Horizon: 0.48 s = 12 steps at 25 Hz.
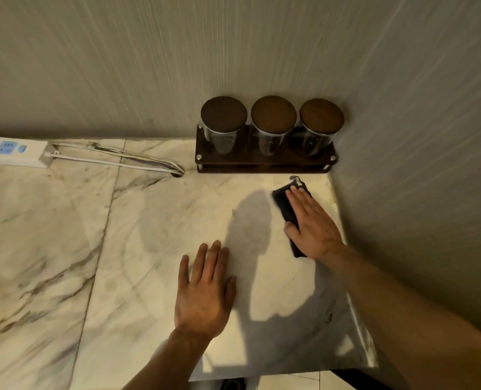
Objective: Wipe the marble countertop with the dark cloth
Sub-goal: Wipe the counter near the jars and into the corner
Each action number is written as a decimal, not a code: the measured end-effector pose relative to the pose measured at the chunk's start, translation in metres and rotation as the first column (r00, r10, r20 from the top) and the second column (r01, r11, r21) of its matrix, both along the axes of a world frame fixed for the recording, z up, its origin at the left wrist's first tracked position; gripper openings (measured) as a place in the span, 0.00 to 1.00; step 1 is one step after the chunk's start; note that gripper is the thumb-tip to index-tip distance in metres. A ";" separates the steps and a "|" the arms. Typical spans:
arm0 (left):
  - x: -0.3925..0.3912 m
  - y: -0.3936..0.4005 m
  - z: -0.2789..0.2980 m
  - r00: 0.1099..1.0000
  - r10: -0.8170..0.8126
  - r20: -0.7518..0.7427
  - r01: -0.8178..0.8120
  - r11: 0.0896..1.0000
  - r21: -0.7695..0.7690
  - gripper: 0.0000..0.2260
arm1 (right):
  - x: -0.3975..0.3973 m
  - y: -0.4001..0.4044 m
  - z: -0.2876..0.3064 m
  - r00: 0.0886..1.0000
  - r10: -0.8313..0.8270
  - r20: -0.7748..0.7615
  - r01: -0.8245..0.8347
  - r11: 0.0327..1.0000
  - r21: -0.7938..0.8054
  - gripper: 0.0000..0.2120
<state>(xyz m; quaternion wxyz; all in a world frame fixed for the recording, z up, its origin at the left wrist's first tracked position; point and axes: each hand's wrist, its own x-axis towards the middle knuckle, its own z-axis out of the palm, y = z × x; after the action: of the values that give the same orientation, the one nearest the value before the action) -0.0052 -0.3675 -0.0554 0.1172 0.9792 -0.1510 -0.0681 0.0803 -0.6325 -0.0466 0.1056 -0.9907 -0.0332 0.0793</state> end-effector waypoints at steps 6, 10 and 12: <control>0.001 0.000 -0.001 1.000 0.009 -0.011 -0.008 0.999 0.040 0.25 | 0.024 0.008 -0.004 0.938 -0.344 0.039 0.341 0.937 0.076 0.33; 0.001 -0.001 -0.001 1.000 0.014 -0.016 -0.013 0.999 0.050 0.25 | 0.022 0.017 -0.008 0.838 -0.541 0.076 0.530 0.838 0.129 0.33; 0.002 0.000 -0.002 1.000 0.012 -0.014 -0.011 0.998 0.055 0.25 | 0.020 0.021 -0.009 0.792 -0.605 0.079 0.590 0.793 0.155 0.33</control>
<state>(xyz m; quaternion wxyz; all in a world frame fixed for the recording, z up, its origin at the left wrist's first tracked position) -0.0036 -0.3679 -0.0573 0.0919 0.9824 -0.1427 -0.0783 0.1001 -0.6113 -0.0558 0.1834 -0.9448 0.2704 -0.0222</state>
